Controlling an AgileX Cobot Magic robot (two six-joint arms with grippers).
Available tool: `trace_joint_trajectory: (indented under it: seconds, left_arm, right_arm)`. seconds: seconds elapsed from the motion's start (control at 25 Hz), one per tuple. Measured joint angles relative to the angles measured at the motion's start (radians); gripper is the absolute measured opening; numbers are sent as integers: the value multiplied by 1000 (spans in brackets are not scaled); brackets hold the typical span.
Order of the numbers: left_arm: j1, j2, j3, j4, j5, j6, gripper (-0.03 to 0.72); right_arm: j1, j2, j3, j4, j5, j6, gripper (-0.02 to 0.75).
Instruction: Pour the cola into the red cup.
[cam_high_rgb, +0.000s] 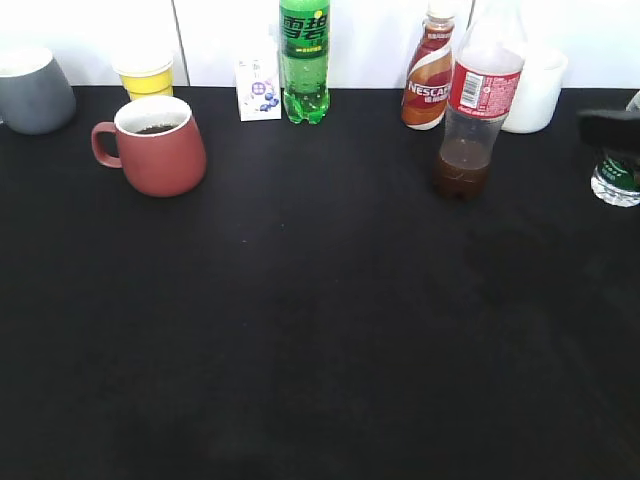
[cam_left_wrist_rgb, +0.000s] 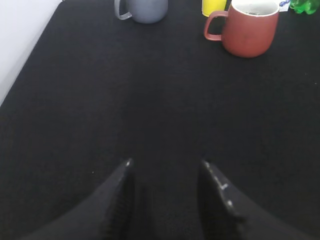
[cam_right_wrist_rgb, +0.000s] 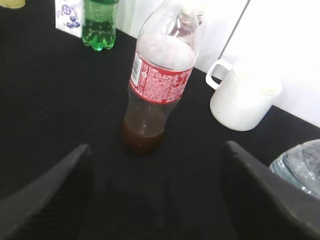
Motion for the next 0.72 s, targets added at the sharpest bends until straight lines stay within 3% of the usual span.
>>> trace_joint_trajectory:
  seconds: [0.16, 0.32, 0.48, 0.6, 0.72]
  left_arm:
    - [0, 0, 0, 0, 0, 0, 316]
    - [0, 0, 0, 0, 0, 0, 303]
    - [0, 0, 0, 0, 0, 0, 249]
    - [0, 0, 0, 0, 0, 0, 241]
    - [0, 0, 0, 1, 0, 0, 237]
  right_arm:
    - [0, 0, 0, 482, 19, -388, 594]
    - [6, -7, 0, 998, 152, -779, 594]
    - [155, -78, 0, 1526, 406, -1342, 594]
    - [218, -310, 0, 1613, 629, -1422, 594]
    - [220, -573, -2, 1684, 1036, -1425, 594]
